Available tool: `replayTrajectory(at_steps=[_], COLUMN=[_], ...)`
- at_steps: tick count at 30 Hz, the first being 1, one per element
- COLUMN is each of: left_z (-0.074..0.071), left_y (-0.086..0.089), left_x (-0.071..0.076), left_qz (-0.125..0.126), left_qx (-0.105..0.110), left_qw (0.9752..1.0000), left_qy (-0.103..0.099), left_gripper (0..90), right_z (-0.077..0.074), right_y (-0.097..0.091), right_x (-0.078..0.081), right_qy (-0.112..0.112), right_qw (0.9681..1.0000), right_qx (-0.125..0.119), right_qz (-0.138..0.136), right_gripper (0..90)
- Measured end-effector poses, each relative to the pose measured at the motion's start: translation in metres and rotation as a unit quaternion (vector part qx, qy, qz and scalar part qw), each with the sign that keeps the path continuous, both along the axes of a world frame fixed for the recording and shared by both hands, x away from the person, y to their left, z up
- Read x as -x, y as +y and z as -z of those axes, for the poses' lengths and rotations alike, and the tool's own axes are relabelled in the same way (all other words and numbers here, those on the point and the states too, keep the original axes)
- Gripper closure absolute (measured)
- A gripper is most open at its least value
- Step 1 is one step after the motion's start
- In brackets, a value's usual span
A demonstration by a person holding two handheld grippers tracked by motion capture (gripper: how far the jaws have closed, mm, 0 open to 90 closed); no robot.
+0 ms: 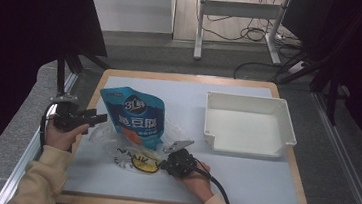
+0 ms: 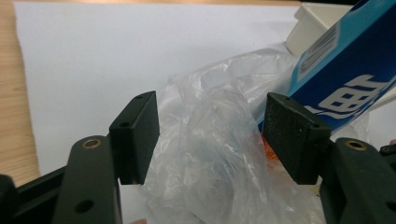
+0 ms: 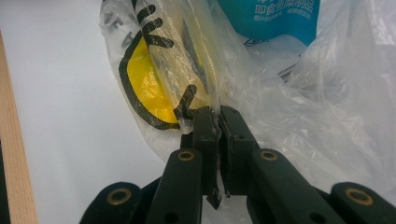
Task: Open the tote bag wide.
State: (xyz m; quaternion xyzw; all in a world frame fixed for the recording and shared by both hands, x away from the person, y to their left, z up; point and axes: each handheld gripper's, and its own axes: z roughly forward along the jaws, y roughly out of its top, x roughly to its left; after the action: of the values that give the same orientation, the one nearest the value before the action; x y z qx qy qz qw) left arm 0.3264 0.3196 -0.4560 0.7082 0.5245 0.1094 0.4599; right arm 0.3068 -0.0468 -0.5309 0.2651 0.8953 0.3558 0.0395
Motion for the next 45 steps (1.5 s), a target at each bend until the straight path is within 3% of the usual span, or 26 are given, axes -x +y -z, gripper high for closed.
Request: replayTrajectory(at_steps=[4, 11, 15, 17, 21, 25, 30, 38, 45], left_z=[0.003, 0.015, 0.022, 0.024, 0.027, 0.03, 0.04, 0.073, 0.083], left_y=[-0.004, -0.01, -0.014, -0.013, -0.009, -0.009, -0.015, -0.014, -0.018], left_x=[-0.002, -0.012, -0.015, -0.016, -0.02, -0.025, -0.032, -0.044, -0.051], left_qz=[0.008, 0.03, 0.043, 0.041, 0.039, 0.033, 0.036, 0.033, 0.029], left_qx=[-0.018, -0.035, -0.04, -0.038, -0.019, -0.018, -0.034, -0.06, -0.067], left_qw=[0.9998, 0.9983, 0.997, 0.997, 0.9978, 0.9981, 0.9967, 0.9914, 0.9898], left_qy=[0.011, 0.035, 0.05, 0.053, 0.05, 0.049, 0.065, 0.112, 0.122], left_gripper=[38.3, 59.6, 58.9, 60.8, 77.5, 85.3, 87.3, 87.7, 87.7], right_z=[0.0, 0.0, 0.001, 0.001, 0.001, 0.001, 0.001, 0.001, 0.0], right_y=[0.0, 0.0, 0.0, 0.0, 0.0, 0.0, 0.0, 0.0, -0.002], right_x=[-0.001, 0.0, -0.001, -0.001, -0.001, -0.001, -0.001, 0.0, 0.003], right_qy=[0.0, 0.001, 0.0, 0.0, -0.001, 0.0, 0.0, -0.004, -0.007], right_qw=[1.0, 1.0, 1.0, 1.0, 1.0, 1.0, 1.0, 1.0, 1.0], right_qx=[-0.002, -0.001, -0.003, -0.003, -0.004, -0.004, -0.005, -0.002, 0.002], right_qz=[0.0, 0.001, 0.001, 0.001, 0.001, 0.001, 0.001, 0.0, -0.001], right_gripper=[85.2, 85.0, 85.0, 85.0, 85.0, 85.0, 85.0, 85.0, 85.1])
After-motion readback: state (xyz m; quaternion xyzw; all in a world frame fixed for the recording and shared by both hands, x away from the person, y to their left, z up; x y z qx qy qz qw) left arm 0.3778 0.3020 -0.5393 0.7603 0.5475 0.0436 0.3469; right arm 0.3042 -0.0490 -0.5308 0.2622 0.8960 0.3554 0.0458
